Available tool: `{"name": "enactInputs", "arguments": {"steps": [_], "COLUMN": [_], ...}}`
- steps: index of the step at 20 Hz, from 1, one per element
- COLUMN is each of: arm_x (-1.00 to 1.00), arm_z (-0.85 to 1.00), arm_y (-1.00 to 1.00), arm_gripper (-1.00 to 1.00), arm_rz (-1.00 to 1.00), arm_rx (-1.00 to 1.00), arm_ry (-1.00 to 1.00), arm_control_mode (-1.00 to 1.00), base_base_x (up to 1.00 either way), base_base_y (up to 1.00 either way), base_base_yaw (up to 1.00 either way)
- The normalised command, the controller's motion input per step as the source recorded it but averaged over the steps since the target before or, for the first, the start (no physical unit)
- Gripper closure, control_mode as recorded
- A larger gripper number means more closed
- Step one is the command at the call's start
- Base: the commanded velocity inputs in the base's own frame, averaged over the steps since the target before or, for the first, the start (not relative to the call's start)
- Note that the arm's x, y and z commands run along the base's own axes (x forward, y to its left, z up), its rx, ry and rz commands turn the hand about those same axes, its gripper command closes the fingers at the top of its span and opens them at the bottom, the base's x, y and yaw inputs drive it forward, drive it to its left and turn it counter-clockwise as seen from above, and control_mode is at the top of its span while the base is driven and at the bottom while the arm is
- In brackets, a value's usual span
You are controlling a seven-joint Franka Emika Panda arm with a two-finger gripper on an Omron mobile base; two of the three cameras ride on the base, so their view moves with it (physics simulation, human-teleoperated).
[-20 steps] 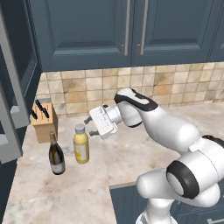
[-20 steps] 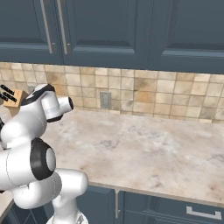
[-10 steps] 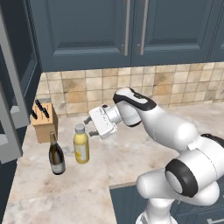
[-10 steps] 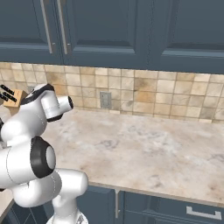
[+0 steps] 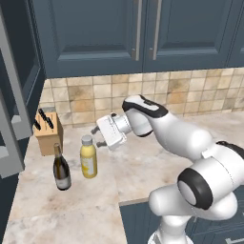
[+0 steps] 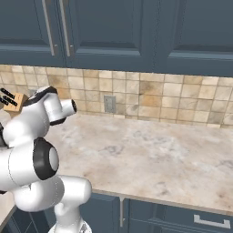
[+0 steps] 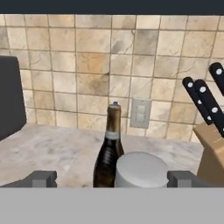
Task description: Place the drinks on the dining counter in a tight cluster.
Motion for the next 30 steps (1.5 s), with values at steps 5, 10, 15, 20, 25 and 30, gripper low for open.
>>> {"name": "enactInputs", "arguments": {"steps": [5, 10, 15, 20, 25, 30], "arm_x": [0.17, 0.21, 0.12, 0.00, 0.00, 0.00], "arm_z": [-0.08, -0.14, -0.06, 0.00, 0.00, -0.04], "arm_y": [0.00, 0.05, 0.04, 0.20, 0.22, 0.10], "arm_gripper": [-1.00, -1.00, -1.00, -1.00, -1.00, -1.00], "arm_rz": [0.00, 0.00, 0.00, 0.00, 0.00, 0.00], "arm_rx": [0.00, 0.00, 0.00, 0.00, 0.00, 0.00], "arm_ry": [0.00, 0.00, 0.00, 0.00, 0.00, 0.00], "arm_control_mode": [-1.00, -1.00, -1.00, -1.00, -1.00, -1.00], "base_base_x": [0.00, 0.00, 0.00, 0.00, 0.00, 0.00], "base_base_y": [0.00, 0.00, 0.00, 0.00, 0.00, 0.00], "base_base_yaw": [0.00, 0.00, 0.00, 0.00, 0.00, 0.00]}}
